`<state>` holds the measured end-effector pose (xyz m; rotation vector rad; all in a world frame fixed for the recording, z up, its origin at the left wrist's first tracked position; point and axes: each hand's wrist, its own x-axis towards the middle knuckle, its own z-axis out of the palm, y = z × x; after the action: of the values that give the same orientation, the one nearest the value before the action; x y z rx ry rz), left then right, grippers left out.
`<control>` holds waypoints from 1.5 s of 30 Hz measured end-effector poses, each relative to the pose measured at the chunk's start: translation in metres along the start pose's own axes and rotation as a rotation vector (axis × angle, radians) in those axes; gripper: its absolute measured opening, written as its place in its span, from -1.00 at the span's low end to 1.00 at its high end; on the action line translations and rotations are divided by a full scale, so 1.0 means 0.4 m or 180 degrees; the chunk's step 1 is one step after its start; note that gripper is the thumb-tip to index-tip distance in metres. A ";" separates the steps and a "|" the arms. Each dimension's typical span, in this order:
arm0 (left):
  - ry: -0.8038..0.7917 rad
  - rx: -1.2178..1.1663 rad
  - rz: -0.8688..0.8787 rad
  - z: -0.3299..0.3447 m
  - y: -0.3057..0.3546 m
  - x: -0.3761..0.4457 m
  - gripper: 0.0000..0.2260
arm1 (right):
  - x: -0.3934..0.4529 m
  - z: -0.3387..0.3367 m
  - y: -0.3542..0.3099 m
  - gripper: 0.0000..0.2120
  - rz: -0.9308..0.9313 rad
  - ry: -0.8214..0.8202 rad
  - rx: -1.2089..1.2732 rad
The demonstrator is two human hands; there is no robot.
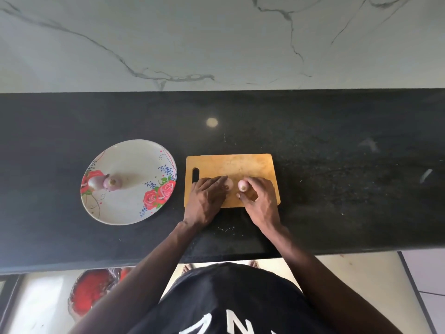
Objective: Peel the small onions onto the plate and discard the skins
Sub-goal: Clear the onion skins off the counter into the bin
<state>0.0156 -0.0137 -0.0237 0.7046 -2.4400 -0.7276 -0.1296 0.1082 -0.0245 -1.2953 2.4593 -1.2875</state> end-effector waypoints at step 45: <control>0.1794 0.0691 -0.1719 -0.438 -0.352 -0.208 -0.56 | 0.117 0.378 -0.489 -0.52 -0.0884 -0.1926 0.0199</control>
<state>0.2257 -0.1276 -0.0056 1.4635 -1.8300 -0.3708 0.0297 -0.0788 0.0300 -1.7378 1.8583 -0.8282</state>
